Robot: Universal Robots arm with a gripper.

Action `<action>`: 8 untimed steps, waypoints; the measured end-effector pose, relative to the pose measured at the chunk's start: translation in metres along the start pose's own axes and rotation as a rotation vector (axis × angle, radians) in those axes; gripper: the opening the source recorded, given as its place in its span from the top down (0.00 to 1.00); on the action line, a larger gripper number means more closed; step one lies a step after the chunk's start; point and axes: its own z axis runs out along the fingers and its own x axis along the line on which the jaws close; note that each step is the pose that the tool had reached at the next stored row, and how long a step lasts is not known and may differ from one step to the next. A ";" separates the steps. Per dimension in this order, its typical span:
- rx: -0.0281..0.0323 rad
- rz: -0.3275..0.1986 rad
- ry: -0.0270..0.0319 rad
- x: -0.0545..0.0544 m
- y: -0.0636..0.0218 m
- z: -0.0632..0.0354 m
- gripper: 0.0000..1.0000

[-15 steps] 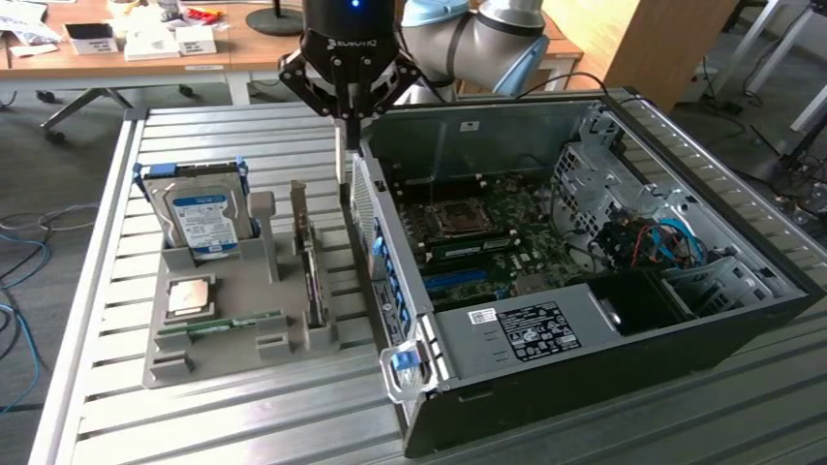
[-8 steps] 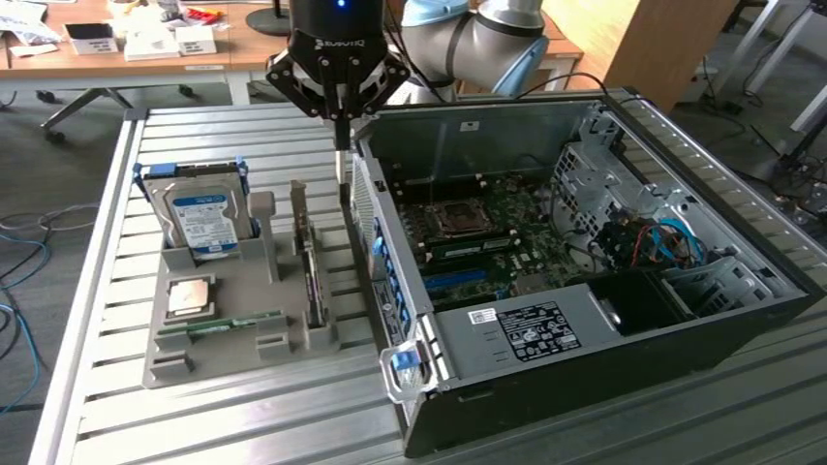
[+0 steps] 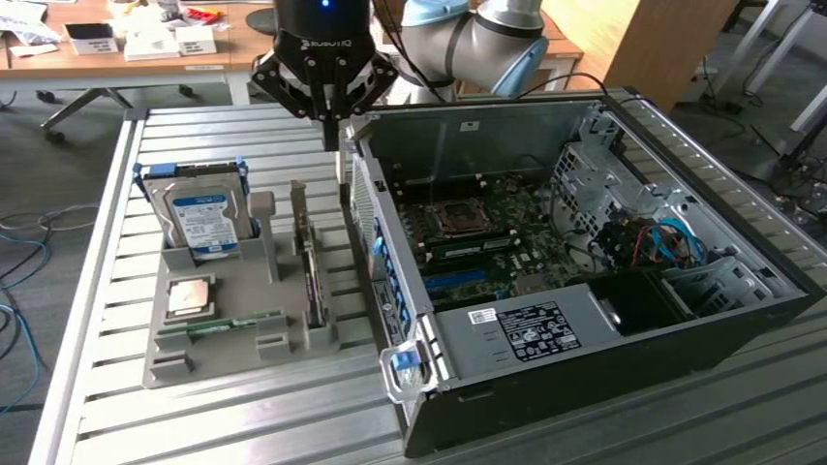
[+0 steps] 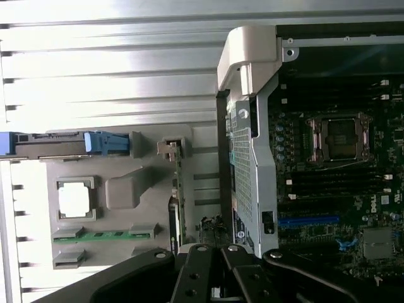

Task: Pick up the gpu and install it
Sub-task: 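Reach for the gpu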

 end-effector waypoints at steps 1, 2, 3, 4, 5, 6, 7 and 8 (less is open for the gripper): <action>0.0000 0.000 0.0000 0.001 -0.0001 -0.0001 0.89; 0.0000 0.000 0.0001 0.003 -0.0002 -0.0001 0.89; 0.0000 0.000 0.0001 0.004 -0.0003 -0.0001 0.89; 0.0000 0.000 0.0001 0.005 -0.0004 -0.0002 0.89; 0.0000 0.000 0.0001 0.007 -0.0005 -0.0002 0.89; 0.0000 0.000 0.0000 0.008 -0.0006 -0.0002 0.89; 0.0000 0.000 0.0001 0.009 -0.0007 -0.0003 0.89; 0.0000 0.000 0.0001 0.010 -0.0008 -0.0003 0.89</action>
